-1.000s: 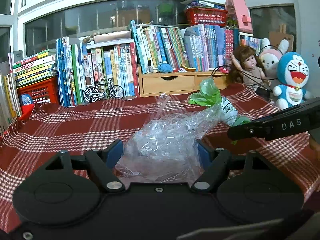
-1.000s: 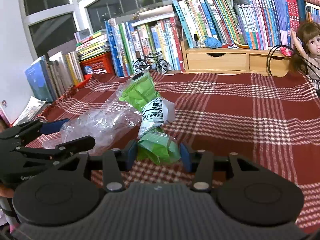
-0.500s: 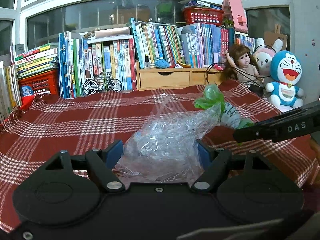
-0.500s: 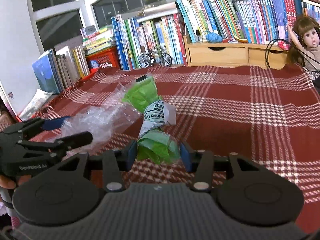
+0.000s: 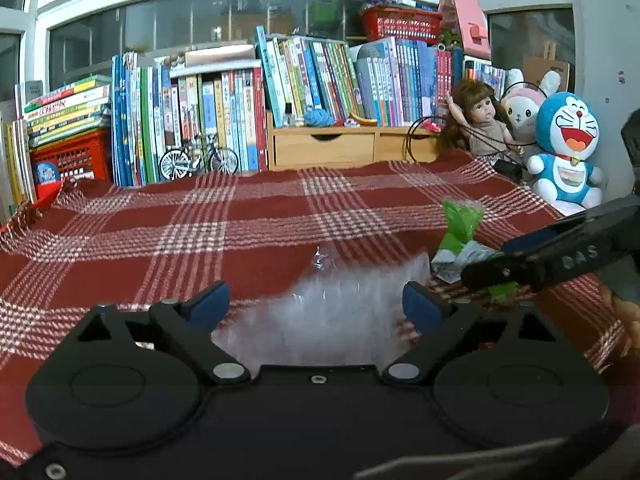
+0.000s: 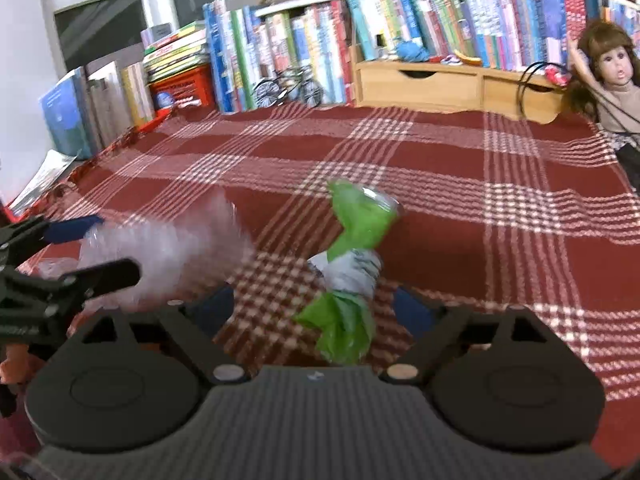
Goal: Collect trash
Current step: 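Lift the clear bag and green packaging off the table with both tools, then lower the clear bag and green packaging into the bin and open both tools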
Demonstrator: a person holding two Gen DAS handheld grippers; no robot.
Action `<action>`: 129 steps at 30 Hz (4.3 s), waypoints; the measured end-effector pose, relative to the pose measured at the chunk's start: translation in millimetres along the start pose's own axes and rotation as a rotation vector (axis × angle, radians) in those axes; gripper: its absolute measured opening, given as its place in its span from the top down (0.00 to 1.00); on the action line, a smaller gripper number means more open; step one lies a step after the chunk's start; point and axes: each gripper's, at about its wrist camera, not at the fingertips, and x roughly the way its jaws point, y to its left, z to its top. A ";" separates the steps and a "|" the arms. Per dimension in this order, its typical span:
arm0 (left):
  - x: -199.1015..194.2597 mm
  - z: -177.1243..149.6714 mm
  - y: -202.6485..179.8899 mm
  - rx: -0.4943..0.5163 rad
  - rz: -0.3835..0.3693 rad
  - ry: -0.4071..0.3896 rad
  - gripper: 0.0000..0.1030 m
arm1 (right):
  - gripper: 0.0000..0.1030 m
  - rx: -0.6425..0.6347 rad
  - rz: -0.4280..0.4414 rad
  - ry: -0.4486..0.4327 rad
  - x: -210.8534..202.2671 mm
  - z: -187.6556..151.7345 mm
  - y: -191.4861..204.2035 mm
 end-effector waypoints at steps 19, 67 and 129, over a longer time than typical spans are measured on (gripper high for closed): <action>37.5 -16.2 21.2 -0.152 -0.162 0.137 0.16 | 0.49 0.022 -0.057 0.005 27.2 -7.5 -11.3; -109.4 -128.4 -38.2 -0.207 -0.010 0.229 0.35 | 0.59 -0.085 0.214 0.193 -58.4 -166.0 69.3; 13.8 -241.5 -39.0 -0.340 0.137 0.715 0.22 | 0.38 0.112 0.121 0.418 23.4 -240.4 49.7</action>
